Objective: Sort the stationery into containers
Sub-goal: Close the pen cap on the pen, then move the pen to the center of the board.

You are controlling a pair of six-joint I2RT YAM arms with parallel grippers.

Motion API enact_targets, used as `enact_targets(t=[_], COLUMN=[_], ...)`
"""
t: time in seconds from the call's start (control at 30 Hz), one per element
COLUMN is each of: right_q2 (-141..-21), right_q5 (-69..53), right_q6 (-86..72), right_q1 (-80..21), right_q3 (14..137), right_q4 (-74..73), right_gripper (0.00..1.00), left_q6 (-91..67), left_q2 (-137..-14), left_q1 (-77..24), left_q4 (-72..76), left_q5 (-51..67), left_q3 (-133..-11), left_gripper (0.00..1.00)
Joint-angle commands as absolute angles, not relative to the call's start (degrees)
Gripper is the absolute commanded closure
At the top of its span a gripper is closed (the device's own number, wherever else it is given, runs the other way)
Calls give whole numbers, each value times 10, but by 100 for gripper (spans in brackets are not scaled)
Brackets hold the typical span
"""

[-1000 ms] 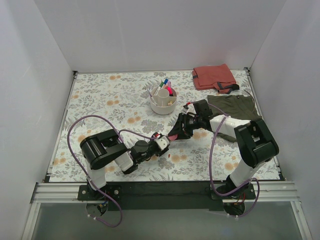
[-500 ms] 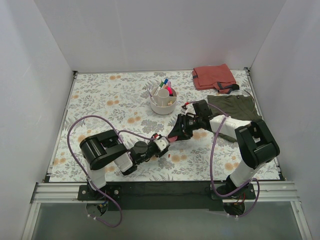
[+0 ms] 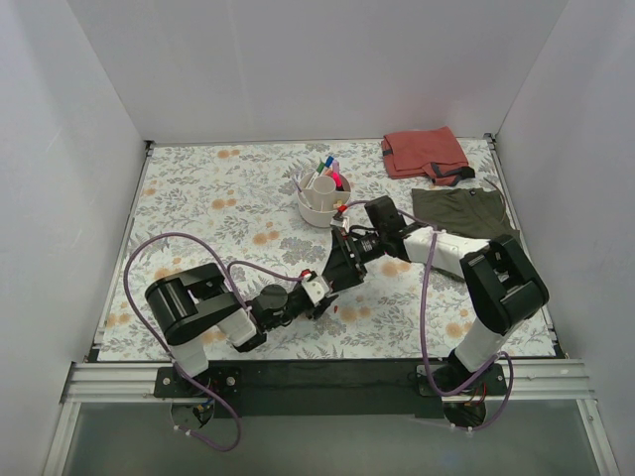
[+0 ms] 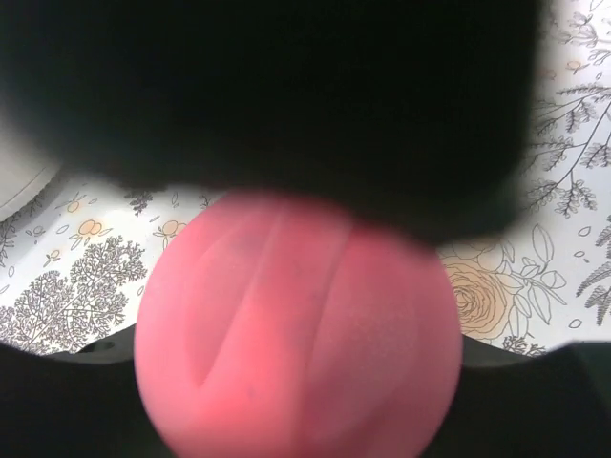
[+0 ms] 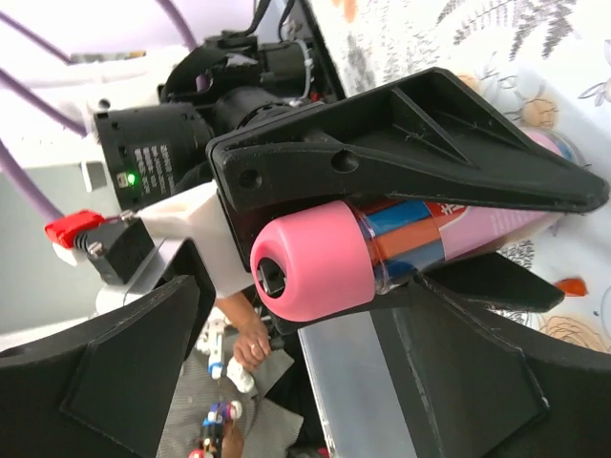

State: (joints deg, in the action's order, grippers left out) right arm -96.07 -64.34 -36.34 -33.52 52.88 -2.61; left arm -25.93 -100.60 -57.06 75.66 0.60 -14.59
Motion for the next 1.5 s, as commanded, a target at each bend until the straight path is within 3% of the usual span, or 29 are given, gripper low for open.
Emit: enact_targets(t=[0.0, 0.23, 0.4, 0.63, 0.8, 0.9, 1.13, 1.23, 1.47], right_q2=[-956, -982, -1010, -993, -946, -933, -962, -962, -947], right_q5=[-699, -644, -537, -423, -369, -351, -349, -352, -352], right_q6=[-315, -113, 90, 385, 571, 634, 619, 615, 616], right_q1=[-342, -278, -201, -204, -279, -313, -340, -348, -387], right_q3=[564, 590, 691, 840, 853, 864, 910, 907, 884], right_q4=[-31, -218, -336, -372, -374, -372, -369, -367, -369], right_gripper=[2, 2, 2, 3, 5, 4, 4, 4, 4], left_q6=[-267, -289, -338, -392, -407, -409, -406, -402, -348], left_q2=[-966, -939, -933, -940, -940, -947, -950, -940, -920], left_q1=[-576, -548, -524, -484, -472, -466, -457, -450, -447], left_q4=[889, 876, 861, 834, 827, 819, 827, 819, 810], left_q5=[34, 69, 106, 148, 165, 177, 191, 178, 182], left_q3=[-142, -120, -86, -90, -89, -89, -69, -62, -37], left_gripper=[100, 100, 100, 100, 74, 71, 58, 48, 41])
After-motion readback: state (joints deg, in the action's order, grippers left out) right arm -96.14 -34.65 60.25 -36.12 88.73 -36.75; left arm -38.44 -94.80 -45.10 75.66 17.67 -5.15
